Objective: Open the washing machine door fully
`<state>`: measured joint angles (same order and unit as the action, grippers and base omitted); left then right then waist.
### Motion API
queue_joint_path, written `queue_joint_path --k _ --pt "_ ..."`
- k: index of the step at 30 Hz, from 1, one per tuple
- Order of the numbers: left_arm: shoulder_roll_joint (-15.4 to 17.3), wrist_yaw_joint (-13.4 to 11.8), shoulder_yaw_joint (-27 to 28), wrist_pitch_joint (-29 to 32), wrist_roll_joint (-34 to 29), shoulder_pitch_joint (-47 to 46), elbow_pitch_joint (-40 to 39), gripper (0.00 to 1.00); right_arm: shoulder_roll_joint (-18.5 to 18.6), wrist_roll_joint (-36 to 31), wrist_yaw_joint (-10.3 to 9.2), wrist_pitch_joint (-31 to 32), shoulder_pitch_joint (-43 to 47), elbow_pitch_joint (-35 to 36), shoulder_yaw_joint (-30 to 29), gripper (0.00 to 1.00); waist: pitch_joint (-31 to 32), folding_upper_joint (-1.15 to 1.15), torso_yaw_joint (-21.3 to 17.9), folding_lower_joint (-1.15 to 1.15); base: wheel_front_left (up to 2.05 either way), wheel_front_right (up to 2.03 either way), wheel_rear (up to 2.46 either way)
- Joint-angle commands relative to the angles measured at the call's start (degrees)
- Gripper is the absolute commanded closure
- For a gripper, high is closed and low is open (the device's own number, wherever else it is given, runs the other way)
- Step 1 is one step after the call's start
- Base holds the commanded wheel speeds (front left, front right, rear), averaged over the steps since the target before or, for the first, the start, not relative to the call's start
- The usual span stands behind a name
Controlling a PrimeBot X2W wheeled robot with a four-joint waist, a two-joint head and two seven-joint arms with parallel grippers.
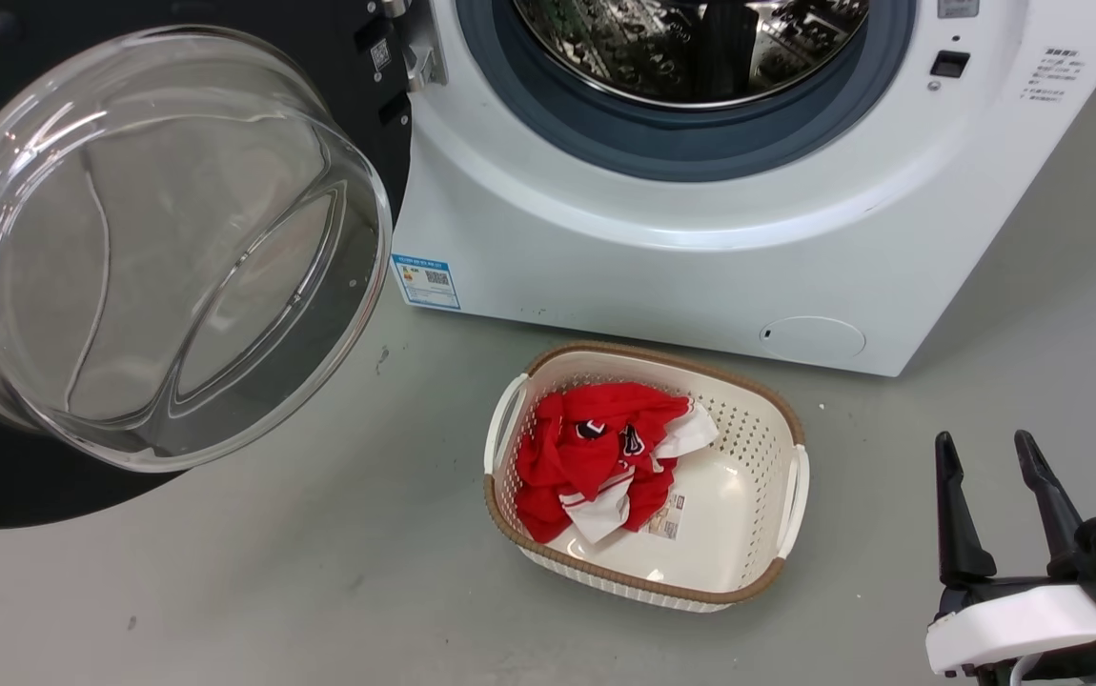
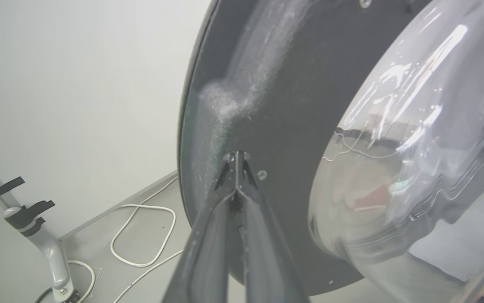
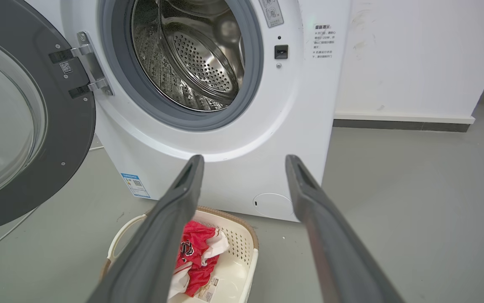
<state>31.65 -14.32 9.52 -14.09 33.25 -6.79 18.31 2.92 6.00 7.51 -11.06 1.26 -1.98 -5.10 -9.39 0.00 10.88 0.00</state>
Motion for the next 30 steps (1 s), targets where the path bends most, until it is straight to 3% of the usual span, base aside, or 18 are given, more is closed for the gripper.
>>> queue_joint_path --k 1,7,14,15,16,17,18,30 --pt "-0.88 -0.44 -0.32 -0.50 -0.78 1.21 -1.51 1.00 -0.08 0.36 -0.04 -0.32 0.14 -0.19 0.09 0.00 0.95 0.00 -0.35 0.00 0.00 0.00 0.00" --pt "-4.41 -1.52 -2.97 -0.97 -4.38 6.42 -8.15 1.00 -0.09 0.27 -0.04 -0.64 1.13 -1.00 1.11 0.00 3.57 0.00 -1.19 0.00 0.00 0.00 0.00" --pt "-8.70 -2.12 -9.99 -1.11 -9.58 8.71 -14.24 0.97 -0.08 0.04 -0.04 -0.54 1.77 -1.40 2.23 0.00 5.78 0.00 -2.41 0.00 0.00 0.00 0.00" --pt "-9.37 -2.20 -11.06 -1.12 -10.24 8.60 -14.73 0.71 -0.08 -0.06 -0.04 -0.52 1.85 -1.40 2.36 0.00 6.08 0.00 -2.68 0.00 0.00 0.00 0.00" --pt "-9.66 -1.91 -11.90 -1.14 -10.65 8.43 -14.99 0.53 -0.08 -0.22 -0.04 -0.49 1.99 -1.38 2.47 0.00 6.32 0.00 -2.89 0.00 0.00 0.00 0.00" --pt "-10.28 -1.89 -12.62 -1.15 -10.81 8.20 -15.17 0.17 -0.08 -0.23 -0.04 -0.44 2.10 -1.38 2.52 0.00 6.56 0.00 -3.14 0.00 0.00 0.00 0.00" --pt "-10.88 -1.86 -13.50 -1.16 -11.34 7.87 -15.36 0.00 -0.08 -0.29 -0.04 -0.44 2.12 -1.33 2.65 0.00 6.80 0.00 -3.40 0.00 0.00 0.00 0.00" --pt "-16.59 1.18 -17.74 -1.10 -15.33 3.32 -14.92 0.00 -0.08 -1.66 -0.04 -0.12 1.40 -0.34 3.95 0.00 8.33 0.00 -7.15 0.00 0.00 0.00 0.00"
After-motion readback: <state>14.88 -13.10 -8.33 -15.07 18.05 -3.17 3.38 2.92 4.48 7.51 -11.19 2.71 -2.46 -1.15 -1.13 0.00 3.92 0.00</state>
